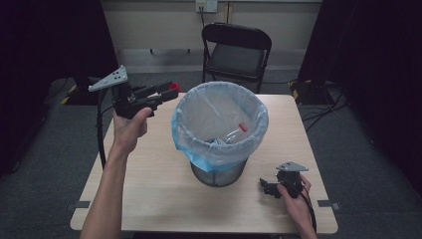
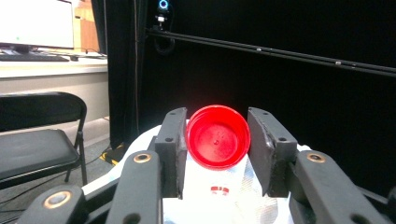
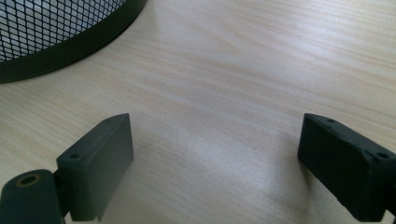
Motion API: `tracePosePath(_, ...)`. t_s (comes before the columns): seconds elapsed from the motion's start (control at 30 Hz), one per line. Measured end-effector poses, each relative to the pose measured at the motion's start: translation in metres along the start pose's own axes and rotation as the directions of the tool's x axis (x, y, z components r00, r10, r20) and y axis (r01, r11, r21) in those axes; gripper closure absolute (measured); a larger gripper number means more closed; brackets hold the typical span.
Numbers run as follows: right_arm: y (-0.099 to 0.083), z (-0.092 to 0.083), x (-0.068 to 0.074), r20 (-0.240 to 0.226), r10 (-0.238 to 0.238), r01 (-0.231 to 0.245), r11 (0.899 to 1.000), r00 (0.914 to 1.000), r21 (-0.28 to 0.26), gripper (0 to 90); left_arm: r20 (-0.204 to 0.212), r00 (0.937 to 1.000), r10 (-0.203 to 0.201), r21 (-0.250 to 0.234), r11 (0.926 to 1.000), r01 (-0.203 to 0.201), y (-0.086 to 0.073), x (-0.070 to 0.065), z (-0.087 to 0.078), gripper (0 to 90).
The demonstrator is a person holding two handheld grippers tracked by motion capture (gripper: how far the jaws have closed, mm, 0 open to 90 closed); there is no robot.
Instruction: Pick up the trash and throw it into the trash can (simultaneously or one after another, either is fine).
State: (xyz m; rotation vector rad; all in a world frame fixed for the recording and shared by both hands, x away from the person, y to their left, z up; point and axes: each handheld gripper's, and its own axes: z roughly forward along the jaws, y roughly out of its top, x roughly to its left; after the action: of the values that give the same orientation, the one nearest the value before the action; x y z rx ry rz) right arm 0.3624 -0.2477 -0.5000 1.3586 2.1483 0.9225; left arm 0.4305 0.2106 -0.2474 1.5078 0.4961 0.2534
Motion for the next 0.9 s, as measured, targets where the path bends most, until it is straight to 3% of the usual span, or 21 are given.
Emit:
tracePosePath(0.37, 0.0, 0.0, 0.0, 0.002, 0.0, 0.0, 1.0, 1.0, 0.001, 9.5, 0.072, 0.997, 0.027, 0.027, 0.9992, -0.029, 0.009, -0.021, 0.024, 59.3)
tracePosePath(0.53, 0.0, 0.0, 0.0, 0.002, -0.001, 0.001, 1.0, 1.0, 0.001, 9.5, 0.087, 0.9962, 0.005, 0.043, 0.999, -0.009, 0.008, -0.023, 0.032, 59.3)
tracePosePath(0.67, 0.0, 0.0, 0.0, 0.002, 0.0, 0.0, 1.0, 1.0, 0.001, 9.5, 0.11, 0.9939, 0.004, 0.078, 0.9969, -0.013, 0.008, -0.029, 0.039, 59.3)
tracePosePath(0.77, 0.0, 0.0, 0.0, 0.0, 0.0, 0.0, 1.0, 1.0, 0.0, 9.5, 0.104, 0.9935, 0.046, 0.151, 0.9865, -0.062, 0.006, -0.037, 0.049, 59.2)
tracePosePath(0.9, 0.0, 0.0, 0.0, 0.002, 0.0, 0.0, 1.0, 1.0, 0.001, 9.5, 0.114, 0.993, 0.03, 0.163, 0.9854, -0.049, 0.001, -0.037, 0.055, 59.2)
